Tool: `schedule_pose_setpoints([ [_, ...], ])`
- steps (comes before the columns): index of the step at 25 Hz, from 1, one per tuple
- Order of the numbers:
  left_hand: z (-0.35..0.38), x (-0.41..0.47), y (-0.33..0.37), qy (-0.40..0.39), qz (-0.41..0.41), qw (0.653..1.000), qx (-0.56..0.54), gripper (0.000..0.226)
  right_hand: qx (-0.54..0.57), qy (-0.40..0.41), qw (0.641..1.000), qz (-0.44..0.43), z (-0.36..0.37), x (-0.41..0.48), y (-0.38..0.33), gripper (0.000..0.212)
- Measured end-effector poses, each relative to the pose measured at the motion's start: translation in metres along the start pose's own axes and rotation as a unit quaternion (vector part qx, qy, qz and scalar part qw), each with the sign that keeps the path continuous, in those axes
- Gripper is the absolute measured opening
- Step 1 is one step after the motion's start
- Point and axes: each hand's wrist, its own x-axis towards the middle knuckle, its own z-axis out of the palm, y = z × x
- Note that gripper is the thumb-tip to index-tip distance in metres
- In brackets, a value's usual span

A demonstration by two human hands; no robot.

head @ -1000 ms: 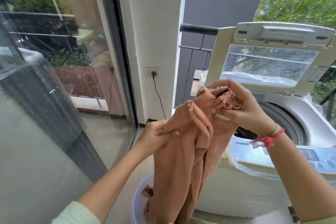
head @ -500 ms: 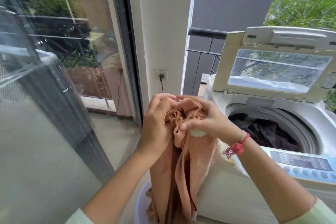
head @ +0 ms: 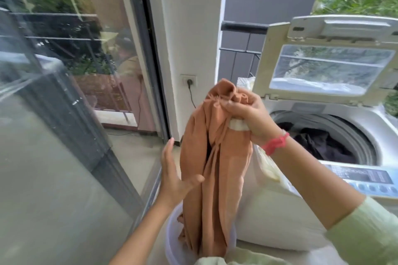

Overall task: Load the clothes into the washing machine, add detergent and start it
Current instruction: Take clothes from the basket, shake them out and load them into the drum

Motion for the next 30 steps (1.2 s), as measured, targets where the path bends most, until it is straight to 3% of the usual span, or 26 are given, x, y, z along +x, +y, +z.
schedule_pose_setpoints([
  [2, 0.037, -0.007, -0.007, -0.031, -0.075, 0.995, 0.063, 0.138, 0.016, 0.061, 0.998, -0.006, 0.004, 0.008, -0.005, 0.016],
  [4, 0.076, -0.002, 0.003, -0.015, -0.149, 0.986, 0.073, 0.141, 0.014, 0.099, 0.995, -0.016, 0.011, 0.015, -0.007, 0.018],
  [5, 0.093, 0.004, 0.013, 0.003, -0.169, 0.985, 0.034, 0.131, 0.009, 0.116, 0.993, -0.023, 0.014, 0.018, -0.011, 0.017],
  [7, 0.117, 0.029, 0.028, 0.051, -0.189, 0.974, -0.114, 0.08, 0.001, 0.164, 0.984, -0.073, 0.005, 0.026, -0.024, 0.014],
  [9, 0.123, 0.066, 0.05, 0.122, -0.144, 0.976, -0.107, 0.04, -0.042, 0.23, 0.951, -0.2, -0.029, 0.03, -0.046, 0.012],
  [11, 0.121, 0.102, 0.076, 0.13, 0.005, 0.991, 0.003, 0.035, -0.227, 0.296, 0.865, -0.335, -0.084, 0.024, -0.063, 0.008],
  [14, 0.153, 0.14, 0.13, 0.082, 0.184, 0.968, 0.147, 0.04, -0.534, 0.314, 0.676, -0.399, -0.175, 0.008, -0.065, 0.038],
  [16, 0.199, 0.151, 0.163, 0.062, 0.225, 0.959, 0.163, 0.042, -0.632, 0.3, 0.583, -0.412, -0.235, 0.002, -0.062, 0.034],
  [18, 0.254, 0.162, 0.18, 0.031, 0.226, 0.959, 0.167, 0.042, -0.67, 0.306, 0.535, -0.414, -0.294, 0.0, -0.066, 0.029],
  [20, 0.313, 0.168, 0.176, -0.065, 0.199, 0.943, 0.257, 0.041, -0.686, 0.334, 0.543, -0.349, -0.354, 0.002, -0.066, 0.029],
  [22, 0.37, 0.168, 0.155, -0.213, 0.158, 0.878, 0.399, 0.041, -0.712, 0.331, 0.6, -0.154, -0.413, 0.006, -0.055, 0.033],
  [23, 0.392, 0.166, 0.14, -0.288, 0.119, 0.843, 0.439, 0.042, -0.731, 0.283, 0.62, -0.01, -0.441, 0.009, -0.044, 0.035],
  [25, 0.413, 0.159, 0.108, -0.386, 0.009, 0.79, 0.476, 0.059, -0.759, 0.089, 0.603, 0.228, -0.481, 0.015, -0.009, 0.044],
  [27, 0.408, 0.155, 0.093, -0.405, -0.082, 0.798, 0.438, 0.101, -0.736, -0.07, 0.596, 0.313, -0.491, 0.024, 0.021, 0.05],
  [28, 0.396, 0.153, 0.091, -0.383, -0.095, 0.83, 0.394, 0.108, -0.712, -0.116, 0.614, 0.321, -0.484, 0.032, 0.034, 0.053],
  [30, 0.351, 0.147, 0.097, -0.275, -0.044, 0.902, 0.33, 0.1, -0.67, -0.174, 0.665, 0.279, -0.45, 0.049, 0.051, 0.06],
])
